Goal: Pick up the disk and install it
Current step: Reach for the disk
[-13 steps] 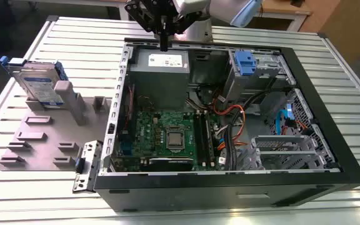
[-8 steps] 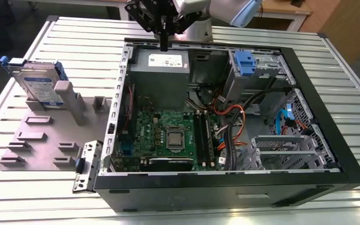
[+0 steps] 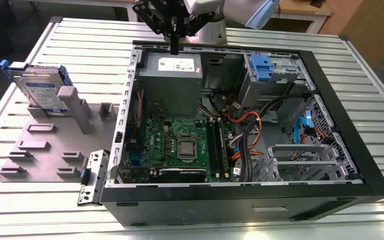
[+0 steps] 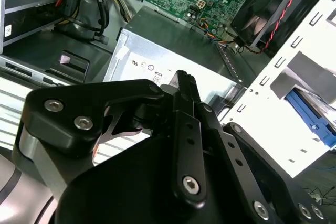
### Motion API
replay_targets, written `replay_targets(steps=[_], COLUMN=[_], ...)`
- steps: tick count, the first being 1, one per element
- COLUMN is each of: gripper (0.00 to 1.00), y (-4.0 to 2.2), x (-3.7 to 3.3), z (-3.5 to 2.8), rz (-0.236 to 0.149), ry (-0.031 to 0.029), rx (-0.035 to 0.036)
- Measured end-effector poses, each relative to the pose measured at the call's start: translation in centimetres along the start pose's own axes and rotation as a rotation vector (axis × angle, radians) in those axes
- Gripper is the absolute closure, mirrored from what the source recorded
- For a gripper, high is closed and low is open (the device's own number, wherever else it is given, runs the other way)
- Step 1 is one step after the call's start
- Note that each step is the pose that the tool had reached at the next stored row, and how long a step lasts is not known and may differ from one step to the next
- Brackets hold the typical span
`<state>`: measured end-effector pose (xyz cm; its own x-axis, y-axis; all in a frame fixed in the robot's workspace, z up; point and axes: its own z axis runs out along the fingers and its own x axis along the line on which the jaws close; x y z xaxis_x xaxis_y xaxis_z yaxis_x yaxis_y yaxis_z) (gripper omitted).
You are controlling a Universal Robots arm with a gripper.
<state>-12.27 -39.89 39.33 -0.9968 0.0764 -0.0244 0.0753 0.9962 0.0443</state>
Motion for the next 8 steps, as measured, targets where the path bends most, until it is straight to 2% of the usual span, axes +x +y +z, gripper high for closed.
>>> replay_targets(steps=[8], gripper=[0.89], y=[-0.09], x=[1.11], z=[-0.02], rz=[0.000], ry=[0.0000], rx=[-0.0001])
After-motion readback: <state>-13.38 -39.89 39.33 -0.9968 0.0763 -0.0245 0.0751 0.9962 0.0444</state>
